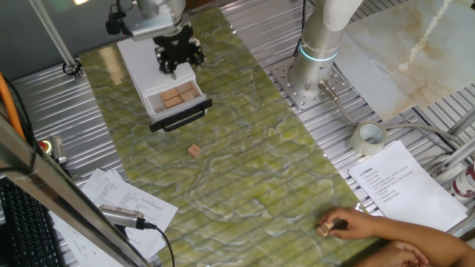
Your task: Take something out of a drawer
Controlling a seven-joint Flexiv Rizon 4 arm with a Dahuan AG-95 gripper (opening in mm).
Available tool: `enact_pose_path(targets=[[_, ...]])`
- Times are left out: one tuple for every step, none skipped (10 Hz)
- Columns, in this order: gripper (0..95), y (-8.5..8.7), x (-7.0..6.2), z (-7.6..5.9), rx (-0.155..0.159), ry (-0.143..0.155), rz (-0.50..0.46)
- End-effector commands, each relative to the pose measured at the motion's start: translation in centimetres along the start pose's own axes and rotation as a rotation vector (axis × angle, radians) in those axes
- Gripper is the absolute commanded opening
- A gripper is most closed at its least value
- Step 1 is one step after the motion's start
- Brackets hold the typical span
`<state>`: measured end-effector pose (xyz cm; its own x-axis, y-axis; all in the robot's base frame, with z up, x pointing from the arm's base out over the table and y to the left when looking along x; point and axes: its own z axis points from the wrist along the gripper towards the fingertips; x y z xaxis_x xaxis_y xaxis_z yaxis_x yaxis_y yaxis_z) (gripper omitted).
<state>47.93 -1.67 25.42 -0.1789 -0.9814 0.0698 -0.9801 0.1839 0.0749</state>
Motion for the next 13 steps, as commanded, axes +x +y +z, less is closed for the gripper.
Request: enact_pose_path(targets=[[57.0,-0.8,0.1,0.6,-0.008,-0.02,-0.018],[57.0,-0.9,-0.3,1.0,-0.008,-0.027,-0.009],[57.0,-0.8,-1.0,1.5,-0.009,-0.039,0.001],[57.0,-0.8,-1.2,1.7,-0.01,-0.043,0.003],[57.0,-0.7,-1.5,1.9,-0.005,-0.043,0.003],[57.0,-0.8,-1.6,2.3,0.0,-0.044,-0.001],[57.0,-0.9,-1.7,2.7,0.006,-0.047,-0.003],[57.0,-0.9,-1.8,3.2,0.012,-0.049,-0.002],[57.0,-1.0,-1.9,3.6,0.017,-0.05,-0.003],[57.0,-1.0,-1.9,3.9,0.023,-0.049,-0.013],[57.0,-1.0,-1.9,4.1,0.027,-0.049,-0.022],[57.0,-1.0,-1.8,4.5,0.029,-0.05,-0.032],[57.0,-0.9,-1.8,5.2,0.03,-0.054,-0.044]])
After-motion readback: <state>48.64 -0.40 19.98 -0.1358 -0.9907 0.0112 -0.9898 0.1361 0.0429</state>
